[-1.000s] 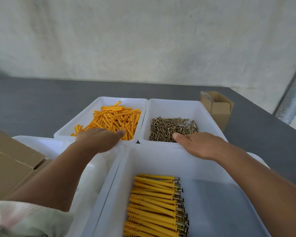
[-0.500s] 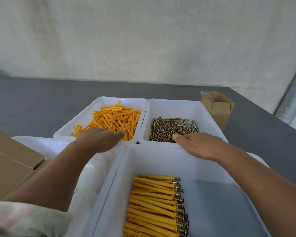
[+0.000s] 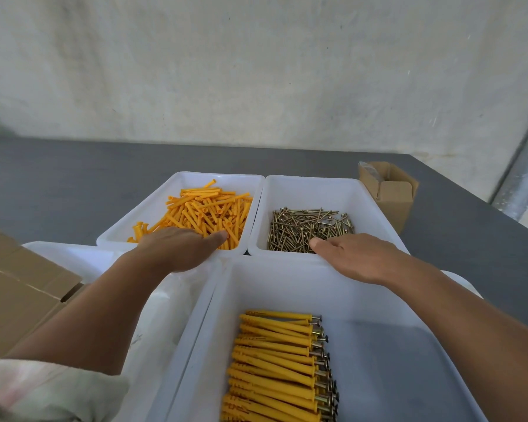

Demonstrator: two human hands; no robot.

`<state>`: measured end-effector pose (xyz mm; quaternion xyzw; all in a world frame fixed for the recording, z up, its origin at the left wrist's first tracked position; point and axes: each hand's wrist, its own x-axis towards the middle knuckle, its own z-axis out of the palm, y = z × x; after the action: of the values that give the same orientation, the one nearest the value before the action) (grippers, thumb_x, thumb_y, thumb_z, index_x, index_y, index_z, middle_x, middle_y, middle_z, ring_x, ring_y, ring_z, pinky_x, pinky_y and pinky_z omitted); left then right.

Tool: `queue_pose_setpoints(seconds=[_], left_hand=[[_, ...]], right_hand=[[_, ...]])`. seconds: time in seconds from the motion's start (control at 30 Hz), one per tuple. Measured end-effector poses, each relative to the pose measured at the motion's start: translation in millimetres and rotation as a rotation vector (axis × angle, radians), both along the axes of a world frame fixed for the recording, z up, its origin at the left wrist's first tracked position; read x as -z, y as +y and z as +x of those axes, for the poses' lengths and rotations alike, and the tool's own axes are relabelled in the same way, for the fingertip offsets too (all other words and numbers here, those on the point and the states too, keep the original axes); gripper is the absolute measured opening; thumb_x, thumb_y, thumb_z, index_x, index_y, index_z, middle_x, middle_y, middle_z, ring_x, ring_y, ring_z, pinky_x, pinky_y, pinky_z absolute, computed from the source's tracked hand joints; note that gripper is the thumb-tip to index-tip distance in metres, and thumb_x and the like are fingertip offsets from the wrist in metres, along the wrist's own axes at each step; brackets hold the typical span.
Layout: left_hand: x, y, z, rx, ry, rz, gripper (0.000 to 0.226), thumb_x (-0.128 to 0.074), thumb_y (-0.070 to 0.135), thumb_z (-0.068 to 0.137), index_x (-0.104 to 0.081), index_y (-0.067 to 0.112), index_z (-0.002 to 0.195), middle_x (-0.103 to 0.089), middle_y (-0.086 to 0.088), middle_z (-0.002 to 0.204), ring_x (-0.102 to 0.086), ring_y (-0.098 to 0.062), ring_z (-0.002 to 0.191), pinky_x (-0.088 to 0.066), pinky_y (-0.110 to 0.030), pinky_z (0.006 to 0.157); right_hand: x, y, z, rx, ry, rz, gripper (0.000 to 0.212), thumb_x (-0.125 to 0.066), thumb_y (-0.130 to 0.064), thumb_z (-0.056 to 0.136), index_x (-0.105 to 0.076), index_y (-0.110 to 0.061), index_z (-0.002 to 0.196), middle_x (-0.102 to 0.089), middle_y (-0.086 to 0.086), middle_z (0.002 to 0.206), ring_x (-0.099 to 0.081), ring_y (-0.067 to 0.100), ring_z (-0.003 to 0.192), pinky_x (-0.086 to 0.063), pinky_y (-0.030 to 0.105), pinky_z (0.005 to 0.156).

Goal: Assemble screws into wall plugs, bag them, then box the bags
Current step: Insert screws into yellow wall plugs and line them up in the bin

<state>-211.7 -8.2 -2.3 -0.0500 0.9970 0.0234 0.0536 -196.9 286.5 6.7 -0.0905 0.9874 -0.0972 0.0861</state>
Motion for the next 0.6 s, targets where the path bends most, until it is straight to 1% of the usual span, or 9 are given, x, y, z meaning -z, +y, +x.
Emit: queue_pose_setpoints(seconds=[0.07, 0.1, 0.17, 0.27, 0.33, 0.37, 0.4, 0.53, 0.6], left_hand=[[-0.5, 1.2, 0.6, 0.009, 0.004, -0.003, 0.084, -0.010, 0.081, 0.085, -0.067, 0.029, 0.117, -0.054, -0.004, 0.140, -0.044, -0.026, 0.130, -0.033, -0.041, 0.100], [-0.9, 1.0, 1.0, 0.015, 0.007, -0.001, 0.083, -0.010, 0.081, 0.085, -0.067, 0.029, 0.118, -0.054, -0.004, 0.140, -0.044, -0.026, 0.130, -0.033, -0.042, 0.100], [-1.2, 0.1, 1.2, 0.034, 0.011, 0.004, 0.081, -0.011, 0.080, 0.086, -0.064, 0.030, 0.123, -0.053, -0.003, 0.141, -0.043, -0.025, 0.132, -0.034, -0.041, 0.102], [-1.4, -1.5, 0.9, 0.046, 0.004, 0.030, 0.079, -0.013, 0.079, 0.086, -0.063, 0.031, 0.125, -0.054, -0.001, 0.139, -0.044, -0.025, 0.131, -0.037, -0.041, 0.103], [-1.0, -2.4, -0.4, 0.027, 0.006, 0.055, 0.076, -0.017, 0.080, 0.085, -0.070, 0.027, 0.100, -0.061, -0.004, 0.124, -0.050, -0.024, 0.115, -0.041, -0.038, 0.095], [-0.8, -2.4, -1.1, 0.017, 0.010, 0.059, 0.073, -0.018, 0.080, 0.085, -0.067, 0.026, 0.085, -0.061, -0.005, 0.112, -0.050, -0.022, 0.104, -0.040, -0.037, 0.089], [-0.5, -2.5, -1.9, 0.010, 0.014, 0.062, 0.071, -0.020, 0.080, 0.085, -0.064, 0.025, 0.077, -0.059, -0.003, 0.103, -0.048, -0.021, 0.098, -0.039, -0.036, 0.085], [1.8, -4.3, -4.1, 0.015, 0.021, 0.081, 0.071, -0.022, 0.077, 0.087, -0.067, 0.023, 0.081, -0.058, 0.001, 0.096, -0.050, -0.019, 0.096, -0.039, -0.035, 0.084], [1.2, -4.5, -3.9, 0.009, 0.024, 0.102, 0.068, -0.024, 0.076, 0.088, -0.067, 0.023, 0.080, -0.057, 0.001, 0.094, -0.049, -0.019, 0.093, -0.039, -0.034, 0.082]], right_hand=[[0.0, 1.4, 0.5, -0.018, 0.008, -0.051, 0.059, -0.015, -0.066, 0.098, -0.062, -0.030, 0.095, -0.062, -0.005, 0.102, -0.055, 0.017, 0.099, -0.040, 0.035, 0.080], [0.3, 2.4, 0.1, -0.023, 0.016, -0.081, 0.054, -0.018, -0.063, 0.099, -0.056, -0.029, 0.081, -0.059, -0.006, 0.089, -0.054, 0.014, 0.089, -0.040, 0.034, 0.076], [0.0, 3.7, -0.9, -0.035, 0.032, -0.121, 0.051, -0.024, -0.059, 0.100, -0.045, -0.024, 0.069, -0.052, -0.005, 0.075, -0.050, 0.012, 0.074, -0.038, 0.032, 0.069], [-2.2, 5.6, -0.9, -0.053, 0.054, -0.157, 0.050, -0.033, -0.056, 0.100, -0.042, -0.020, 0.067, -0.047, -0.004, 0.068, -0.045, 0.012, 0.065, -0.033, 0.029, 0.061], [-3.2, 6.7, -0.2, -0.059, 0.072, -0.185, 0.048, -0.039, -0.054, 0.099, -0.045, -0.019, 0.067, -0.047, -0.004, 0.067, -0.045, 0.012, 0.063, -0.032, 0.028, 0.059], [-3.5, 6.9, 0.0, -0.060, 0.081, -0.202, 0.046, -0.042, -0.054, 0.098, -0.048, -0.019, 0.068, -0.049, -0.004, 0.067, -0.046, 0.011, 0.063, -0.033, 0.027, 0.059], [-3.9, 7.0, 0.3, -0.062, 0.091, -0.219, 0.044, -0.045, -0.053, 0.098, -0.053, -0.018, 0.071, -0.053, -0.003, 0.069, -0.048, 0.012, 0.064, -0.034, 0.027, 0.058], [-6.7, 6.1, 2.4, -0.069, 0.119, -0.290, 0.031, -0.052, -0.045, 0.096, -0.066, -0.019, 0.086, -0.067, -0.002, 0.086, -0.061, 0.015, 0.079, -0.043, 0.028, 0.065], [-7.7, 5.6, 3.7, -0.081, 0.144, -0.313, 0.028, -0.054, -0.042, 0.095, -0.067, -0.019, 0.085, -0.068, -0.003, 0.086, -0.060, 0.012, 0.077, -0.043, 0.027, 0.065]])
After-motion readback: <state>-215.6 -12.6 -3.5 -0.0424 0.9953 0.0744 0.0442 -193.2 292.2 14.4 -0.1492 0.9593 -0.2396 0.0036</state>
